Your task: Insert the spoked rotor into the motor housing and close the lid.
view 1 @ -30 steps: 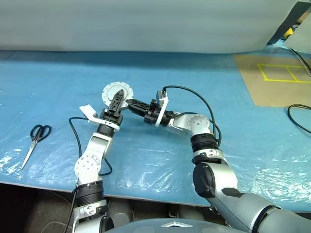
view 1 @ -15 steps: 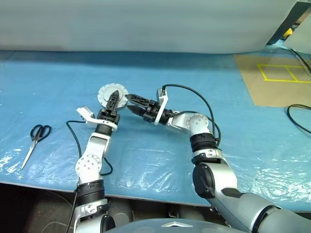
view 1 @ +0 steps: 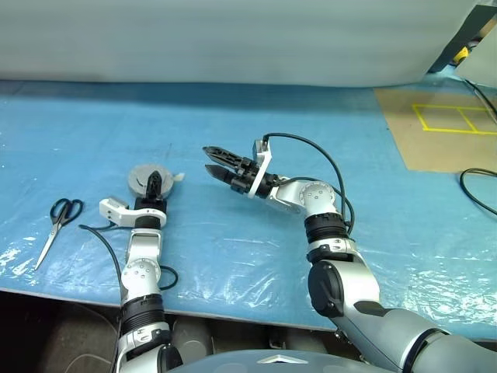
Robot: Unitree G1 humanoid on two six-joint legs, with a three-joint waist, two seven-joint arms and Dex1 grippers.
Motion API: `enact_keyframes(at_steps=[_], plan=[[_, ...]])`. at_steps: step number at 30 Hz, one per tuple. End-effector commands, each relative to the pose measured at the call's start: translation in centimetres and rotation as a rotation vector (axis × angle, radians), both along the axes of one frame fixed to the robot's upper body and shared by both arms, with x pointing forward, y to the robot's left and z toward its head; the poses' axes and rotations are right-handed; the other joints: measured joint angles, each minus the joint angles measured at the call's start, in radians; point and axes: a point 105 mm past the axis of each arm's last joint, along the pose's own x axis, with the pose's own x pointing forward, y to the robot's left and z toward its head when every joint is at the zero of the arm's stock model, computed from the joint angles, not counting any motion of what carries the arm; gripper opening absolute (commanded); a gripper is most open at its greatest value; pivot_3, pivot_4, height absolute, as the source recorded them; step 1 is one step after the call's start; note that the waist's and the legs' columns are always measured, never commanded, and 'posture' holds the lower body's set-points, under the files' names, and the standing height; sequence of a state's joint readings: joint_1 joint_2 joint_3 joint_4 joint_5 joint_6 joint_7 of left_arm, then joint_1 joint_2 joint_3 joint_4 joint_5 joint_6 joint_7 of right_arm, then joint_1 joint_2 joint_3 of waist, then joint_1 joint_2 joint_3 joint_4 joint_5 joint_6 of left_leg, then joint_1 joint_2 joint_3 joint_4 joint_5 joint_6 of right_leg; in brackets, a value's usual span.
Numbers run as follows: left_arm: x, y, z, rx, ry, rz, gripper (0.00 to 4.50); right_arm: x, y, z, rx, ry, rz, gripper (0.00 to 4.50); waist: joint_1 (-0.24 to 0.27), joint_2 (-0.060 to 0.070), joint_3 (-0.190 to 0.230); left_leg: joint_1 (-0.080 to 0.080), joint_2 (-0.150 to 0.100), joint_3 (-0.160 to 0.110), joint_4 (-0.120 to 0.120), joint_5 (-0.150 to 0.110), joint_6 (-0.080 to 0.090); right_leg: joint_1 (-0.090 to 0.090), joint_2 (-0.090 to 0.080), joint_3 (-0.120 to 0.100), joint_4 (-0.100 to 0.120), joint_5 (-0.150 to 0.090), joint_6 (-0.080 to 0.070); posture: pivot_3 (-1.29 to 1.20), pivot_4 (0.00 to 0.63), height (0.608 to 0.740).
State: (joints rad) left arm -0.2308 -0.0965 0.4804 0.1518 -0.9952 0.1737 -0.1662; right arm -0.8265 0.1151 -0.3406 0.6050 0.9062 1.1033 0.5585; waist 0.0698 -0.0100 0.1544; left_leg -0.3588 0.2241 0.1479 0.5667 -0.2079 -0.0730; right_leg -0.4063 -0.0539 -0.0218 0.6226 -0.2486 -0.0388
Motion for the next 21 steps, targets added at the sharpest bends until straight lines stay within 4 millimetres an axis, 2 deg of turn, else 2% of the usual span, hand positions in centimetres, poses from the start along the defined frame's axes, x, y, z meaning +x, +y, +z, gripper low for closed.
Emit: enact_keyframes(at_steps=[1, 6, 8, 12, 16, 19, 21], plan=[[-0.4, 0.5, 0.0, 0.024, -0.003, 0.039, 2.63, -0.2, 0.3, 1.5, 0.052, -0.038, 0.012, 3.76, -0.001, 0.000, 0.000, 0.001, 0.000, 0.000, 0.000, 0.000, 0.000, 0.000, 0.000, 0.000, 0.000, 0.000, 0.000, 0.00, 0.150, 0.740], [-0.7, 1.6, -0.3, 0.029, 0.017, 0.108, 4.06, -0.1, 0.2, 1.2, 0.043, -0.039, 0.007, 3.80, -0.002, 0.000, 0.000, 0.006, 0.000, 0.000, -0.001, 0.000, 0.000, 0.004, 0.000, 0.000, 0.000, 0.000, -0.001, 0.00, 0.150, 0.740], [-1.4, 3.5, -0.2, 0.036, 0.015, 0.234, 4.45, -0.2, 0.2, 1.2, 0.041, -0.040, 0.013, 3.80, -0.006, 0.000, 0.000, 0.009, 0.000, 0.001, -0.001, 0.000, 0.000, 0.007, 0.000, 0.001, 0.000, 0.000, -0.001, 0.00, 0.150, 0.740], [-3.2, 6.1, -0.3, 0.139, 0.069, 0.414, 4.45, -0.3, 0.4, 1.1, 0.016, -0.060, 0.029, 3.80, -0.021, 0.000, 0.000, 0.008, 0.000, 0.001, -0.001, 0.000, 0.000, 0.007, 0.000, 0.002, -0.001, 0.000, -0.001, 0.00, 0.150, 0.740], [-4.8, 7.4, 0.0, 0.300, 0.139, 0.501, 4.45, -0.7, 1.1, -0.1, -0.130, -0.171, 0.029, 3.80, -0.024, 0.000, 0.000, 0.008, 0.000, 0.001, -0.001, 0.000, 0.000, 0.006, 0.000, 0.001, -0.001, 0.000, -0.001, 0.00, 0.150, 0.740], [-4.6, 6.7, 2.1, 0.553, 0.097, 0.437, 4.45, -0.2, 1.0, -0.7, -0.237, -0.293, -0.029, 3.80, -0.023, 0.000, 0.000, 0.008, 0.000, 0.000, -0.002, 0.000, 0.000, 0.006, 0.000, 0.000, -0.001, 0.001, -0.001, 0.00, 0.150, 0.740], [-4.0, 5.3, 3.8, 0.665, -0.001, 0.342, 4.45, 0.3, 0.6, -1.3, -0.345, -0.416, -0.095, 3.80, -0.018, -0.001, 0.000, 0.007, 0.001, 0.000, -0.002, 0.000, 0.000, 0.006, 0.000, -0.001, -0.002, 0.000, -0.001, 0.00, 0.150, 0.740]])
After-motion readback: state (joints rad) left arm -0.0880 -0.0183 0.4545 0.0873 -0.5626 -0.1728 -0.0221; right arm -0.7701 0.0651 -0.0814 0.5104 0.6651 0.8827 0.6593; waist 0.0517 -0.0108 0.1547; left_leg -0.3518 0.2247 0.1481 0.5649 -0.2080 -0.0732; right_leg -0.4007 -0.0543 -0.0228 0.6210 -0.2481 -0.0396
